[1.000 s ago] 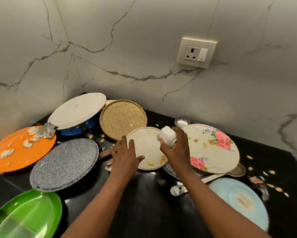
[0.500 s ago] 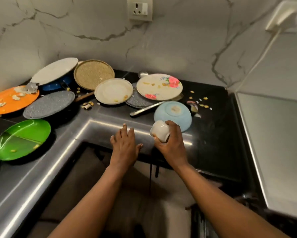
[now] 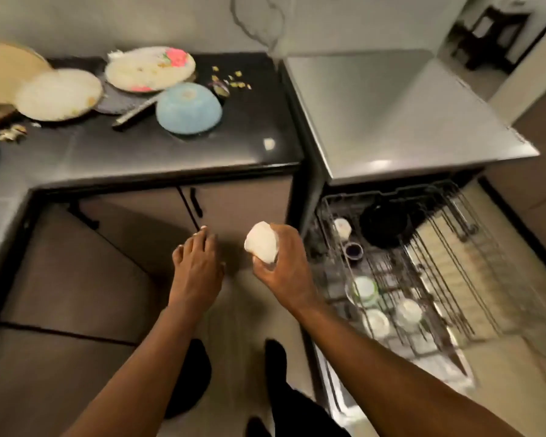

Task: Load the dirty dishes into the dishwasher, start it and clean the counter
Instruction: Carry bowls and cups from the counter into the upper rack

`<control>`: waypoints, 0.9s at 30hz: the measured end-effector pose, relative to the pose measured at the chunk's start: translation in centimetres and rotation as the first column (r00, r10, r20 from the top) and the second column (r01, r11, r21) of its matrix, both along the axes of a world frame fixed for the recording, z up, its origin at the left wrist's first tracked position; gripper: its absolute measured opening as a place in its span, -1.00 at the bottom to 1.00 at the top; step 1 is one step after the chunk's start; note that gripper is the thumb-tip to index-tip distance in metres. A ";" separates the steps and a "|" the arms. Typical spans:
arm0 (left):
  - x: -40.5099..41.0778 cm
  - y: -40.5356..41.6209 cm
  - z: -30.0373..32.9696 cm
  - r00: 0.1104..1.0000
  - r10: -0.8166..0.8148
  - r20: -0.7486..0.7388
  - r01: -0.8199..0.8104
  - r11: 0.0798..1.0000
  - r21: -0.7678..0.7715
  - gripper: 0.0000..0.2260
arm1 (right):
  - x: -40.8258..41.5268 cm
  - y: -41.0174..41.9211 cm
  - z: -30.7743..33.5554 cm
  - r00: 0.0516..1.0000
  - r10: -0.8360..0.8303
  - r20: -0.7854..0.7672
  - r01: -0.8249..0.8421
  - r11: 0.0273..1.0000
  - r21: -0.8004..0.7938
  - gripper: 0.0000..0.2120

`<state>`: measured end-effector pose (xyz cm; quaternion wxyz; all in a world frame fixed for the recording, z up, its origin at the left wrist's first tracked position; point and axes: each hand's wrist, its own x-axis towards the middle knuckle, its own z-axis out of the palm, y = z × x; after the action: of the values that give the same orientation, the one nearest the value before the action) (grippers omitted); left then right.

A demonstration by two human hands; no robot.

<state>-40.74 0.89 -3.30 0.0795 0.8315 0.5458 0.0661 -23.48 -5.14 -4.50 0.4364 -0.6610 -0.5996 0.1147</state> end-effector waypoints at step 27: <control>24.0 -15.9 -5.2 0.868 -0.492 -0.065 0.462 0.848 -0.259 -0.50 | 23.1 -25.1 -6.6 0.911 -0.351 0.216 0.411 0.807 -0.423 -0.34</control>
<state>-16.75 -14.98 -8.49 0.1558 0.9282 0.3297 -0.0744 -0.37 -30.25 -11.08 0.2422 -0.8579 -0.4367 0.1209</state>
